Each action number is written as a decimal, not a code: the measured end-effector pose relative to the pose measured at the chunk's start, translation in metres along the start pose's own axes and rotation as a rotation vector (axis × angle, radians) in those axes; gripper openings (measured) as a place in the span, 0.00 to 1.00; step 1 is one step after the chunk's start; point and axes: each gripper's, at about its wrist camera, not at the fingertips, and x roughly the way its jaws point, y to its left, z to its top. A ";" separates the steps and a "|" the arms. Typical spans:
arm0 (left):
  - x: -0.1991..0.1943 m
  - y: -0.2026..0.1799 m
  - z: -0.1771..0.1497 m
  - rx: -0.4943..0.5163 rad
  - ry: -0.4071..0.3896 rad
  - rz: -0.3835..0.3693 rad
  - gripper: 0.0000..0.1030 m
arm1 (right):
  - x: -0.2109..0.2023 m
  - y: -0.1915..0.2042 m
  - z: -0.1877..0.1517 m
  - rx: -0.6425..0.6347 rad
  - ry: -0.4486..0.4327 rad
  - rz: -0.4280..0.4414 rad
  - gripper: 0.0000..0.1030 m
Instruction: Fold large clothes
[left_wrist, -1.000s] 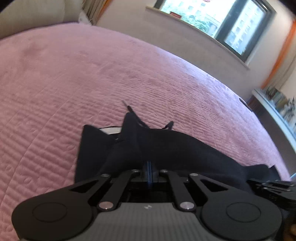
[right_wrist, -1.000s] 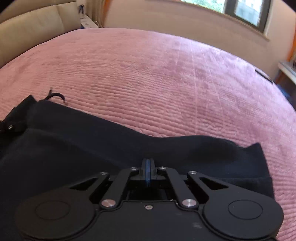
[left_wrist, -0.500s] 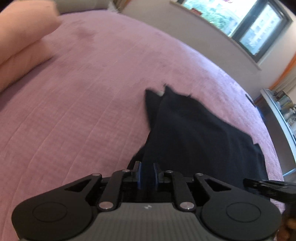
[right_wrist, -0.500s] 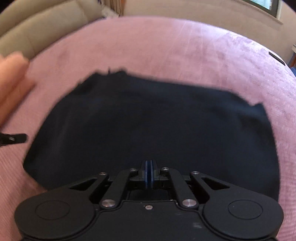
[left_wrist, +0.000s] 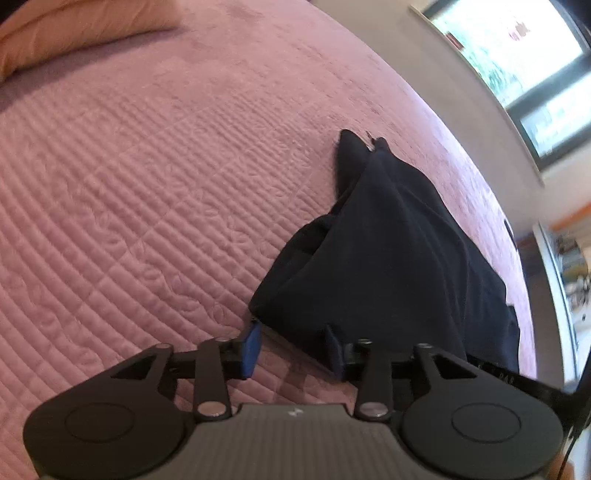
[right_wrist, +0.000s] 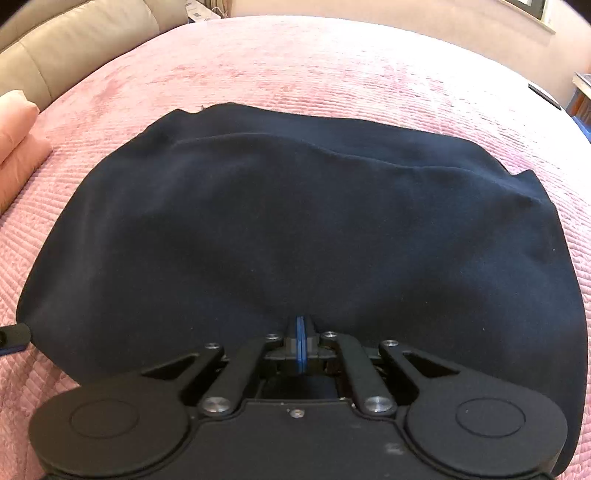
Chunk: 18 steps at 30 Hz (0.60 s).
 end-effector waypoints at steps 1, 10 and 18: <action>0.001 0.001 -0.001 -0.014 -0.018 0.012 0.42 | 0.000 0.000 -0.001 0.001 -0.008 0.001 0.01; 0.020 0.018 -0.009 -0.194 -0.075 -0.111 0.49 | -0.009 -0.005 -0.008 0.011 -0.027 0.020 0.01; 0.040 0.019 -0.009 -0.222 -0.128 -0.191 0.50 | -0.015 -0.017 -0.016 0.048 -0.072 0.072 0.01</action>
